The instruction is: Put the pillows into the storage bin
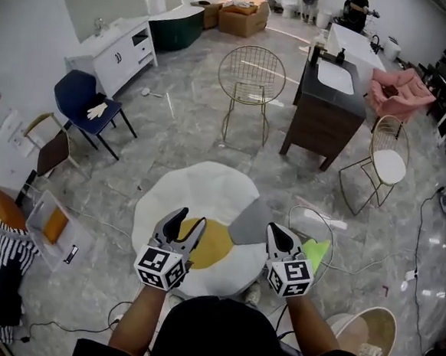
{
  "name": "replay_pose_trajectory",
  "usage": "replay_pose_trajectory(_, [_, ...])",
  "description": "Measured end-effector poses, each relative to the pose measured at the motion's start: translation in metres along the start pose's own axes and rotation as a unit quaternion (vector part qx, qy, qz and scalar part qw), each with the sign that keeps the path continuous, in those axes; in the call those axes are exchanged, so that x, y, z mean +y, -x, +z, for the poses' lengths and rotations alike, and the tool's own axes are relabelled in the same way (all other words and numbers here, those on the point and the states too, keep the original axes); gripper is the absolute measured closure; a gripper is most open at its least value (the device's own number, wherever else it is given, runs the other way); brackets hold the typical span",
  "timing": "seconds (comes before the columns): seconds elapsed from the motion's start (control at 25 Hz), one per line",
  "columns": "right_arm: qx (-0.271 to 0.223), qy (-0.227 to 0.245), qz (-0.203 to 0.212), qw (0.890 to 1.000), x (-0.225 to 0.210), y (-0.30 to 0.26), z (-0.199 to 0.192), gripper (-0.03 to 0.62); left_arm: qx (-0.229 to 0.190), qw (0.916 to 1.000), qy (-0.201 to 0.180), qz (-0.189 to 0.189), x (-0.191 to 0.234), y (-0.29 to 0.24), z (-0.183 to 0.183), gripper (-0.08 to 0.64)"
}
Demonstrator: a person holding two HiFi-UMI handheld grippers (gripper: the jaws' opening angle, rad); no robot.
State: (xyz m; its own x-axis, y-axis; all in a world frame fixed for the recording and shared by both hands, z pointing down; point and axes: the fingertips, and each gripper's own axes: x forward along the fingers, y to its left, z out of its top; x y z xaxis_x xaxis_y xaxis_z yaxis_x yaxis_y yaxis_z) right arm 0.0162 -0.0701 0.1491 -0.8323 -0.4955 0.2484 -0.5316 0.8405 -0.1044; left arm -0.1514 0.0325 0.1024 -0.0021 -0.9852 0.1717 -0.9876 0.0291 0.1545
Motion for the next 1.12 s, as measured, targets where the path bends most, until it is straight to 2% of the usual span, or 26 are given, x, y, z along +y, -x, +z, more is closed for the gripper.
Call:
replay_pose_trajectory(0.12, [-0.011, -0.041, 0.047, 0.998, 0.027, -0.029, 0.018, 0.565, -0.019, 0.9991, 0.012, 0.036, 0.022, 0.021, 0.008, 0.341])
replay_pose_trajectory(0.36, [-0.015, -0.054, 0.116, 0.992, 0.066, -0.048, 0.037, 0.565, -0.032, 0.9956, 0.023, 0.085, 0.045, 0.053, 0.005, 0.348])
replay_pose_trajectory(0.48, [-0.026, -0.042, 0.141, 0.989, 0.085, -0.051, 0.042, 0.565, -0.031, 0.9932, 0.025, 0.109, 0.057, 0.073, 0.001, 0.363])
replay_pose_trajectory(0.68, [-0.032, -0.045, 0.157, 0.986, 0.097, -0.05, 0.042, 0.565, -0.038, 0.9897, 0.025, 0.136, 0.071, 0.104, 0.0, 0.409])
replay_pose_trajectory(0.88, [-0.039, -0.065, 0.157, 0.985, 0.096, -0.054, 0.046, 0.565, -0.046, 0.9844, 0.012, 0.17, 0.092, 0.13, 0.003, 0.515])
replay_pose_trajectory(1.12, [-0.041, -0.036, 0.156, 0.986, 0.091, -0.054, 0.056, 0.565, -0.063, 0.9818, 0.013, 0.179, 0.102, 0.135, 0.011, 0.522])
